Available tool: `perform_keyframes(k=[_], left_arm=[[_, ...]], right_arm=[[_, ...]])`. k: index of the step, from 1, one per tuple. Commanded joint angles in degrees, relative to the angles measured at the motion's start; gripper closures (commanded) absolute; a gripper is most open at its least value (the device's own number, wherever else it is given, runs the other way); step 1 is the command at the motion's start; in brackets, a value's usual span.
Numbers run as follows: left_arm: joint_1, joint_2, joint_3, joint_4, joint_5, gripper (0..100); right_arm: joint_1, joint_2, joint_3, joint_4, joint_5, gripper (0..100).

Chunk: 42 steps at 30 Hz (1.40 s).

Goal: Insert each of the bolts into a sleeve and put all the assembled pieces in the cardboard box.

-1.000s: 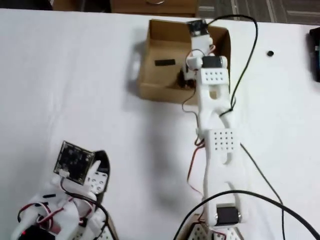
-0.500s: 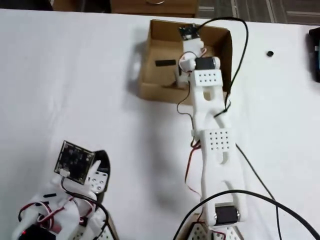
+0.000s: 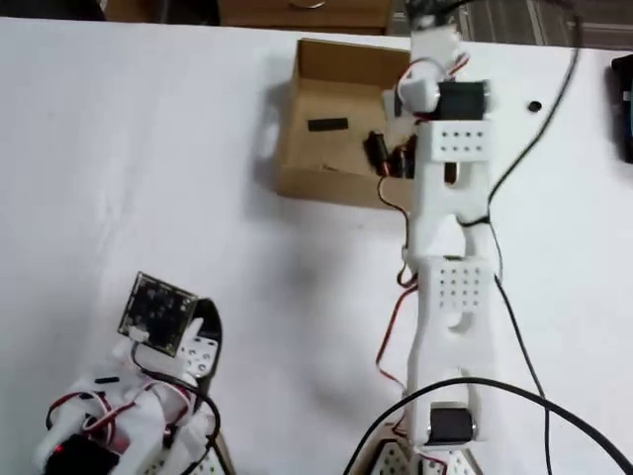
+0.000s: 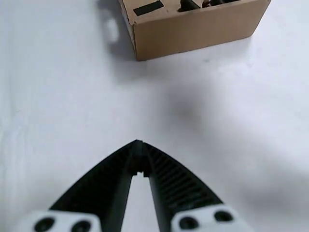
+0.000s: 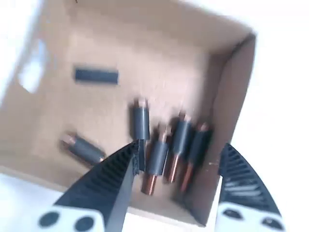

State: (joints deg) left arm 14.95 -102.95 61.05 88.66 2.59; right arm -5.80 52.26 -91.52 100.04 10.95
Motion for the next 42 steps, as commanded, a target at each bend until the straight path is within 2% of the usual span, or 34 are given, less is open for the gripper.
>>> perform_keyframes(k=[1,7,17,21,28,33,38,42], left_arm=[[-0.44,-1.41,0.92,-3.34,-0.35,98],[-0.79,-1.41,6.29,-9.85,-0.35,98],[-13.36,-1.41,20.53,-18.99,-0.26,98],[-14.68,-1.41,23.96,-19.34,-0.09,98],[-14.86,-1.41,31.43,-19.25,-0.26,98],[-14.86,-1.41,36.00,-21.19,-0.26,98],[-14.77,-1.41,36.00,-21.27,0.00,98],[-14.59,-1.41,36.00,-19.34,-0.18,98]], right_arm=[[-0.13,-16.40,5.36,1.36,0.00,75.9],[-0.66,-42.68,30.07,1.36,0.00,75.9],[-0.13,-84.53,73.85,1.27,0.00,75.9],[-0.04,-96.31,95.47,1.10,0.26,75.9],[5.23,-111.43,128.97,-12.00,0.53,76.6],[5.93,-123.12,145.85,-20.44,6.33,82.6],[5.76,-136.04,157.19,-23.78,6.59,98.4],[5.67,-145.63,165.19,-25.27,6.86,98.0]])
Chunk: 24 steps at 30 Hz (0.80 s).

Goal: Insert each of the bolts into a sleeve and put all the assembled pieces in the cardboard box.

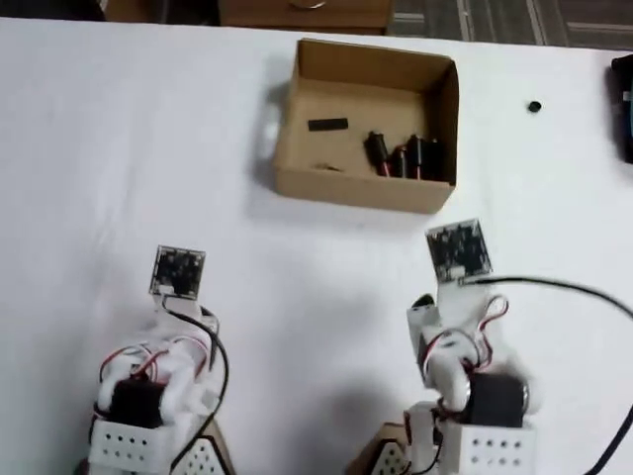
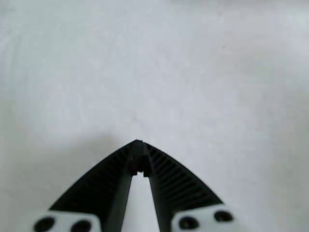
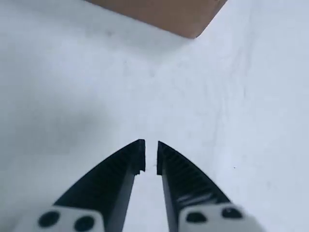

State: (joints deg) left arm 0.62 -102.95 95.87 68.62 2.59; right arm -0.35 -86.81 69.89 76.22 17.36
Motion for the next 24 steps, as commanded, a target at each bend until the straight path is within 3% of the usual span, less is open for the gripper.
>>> perform_keyframes(k=[1,5,14,24], left_arm=[[-0.26,-1.41,1.19,2.02,-0.18,98],[-0.26,-1.41,1.19,5.01,-0.09,98],[-0.26,-1.41,1.19,5.01,-0.09,98],[-0.26,-1.41,1.19,5.01,-0.09,98]], right_arm=[[0.31,-8.84,6.07,-1.54,0.44,97.9],[0.22,-16.84,13.98,-1.89,0.44,97.8],[0.13,-16.22,24.18,-2.07,0.18,97.8],[0.31,-16.22,26.29,-3.21,0.09,97.8]])
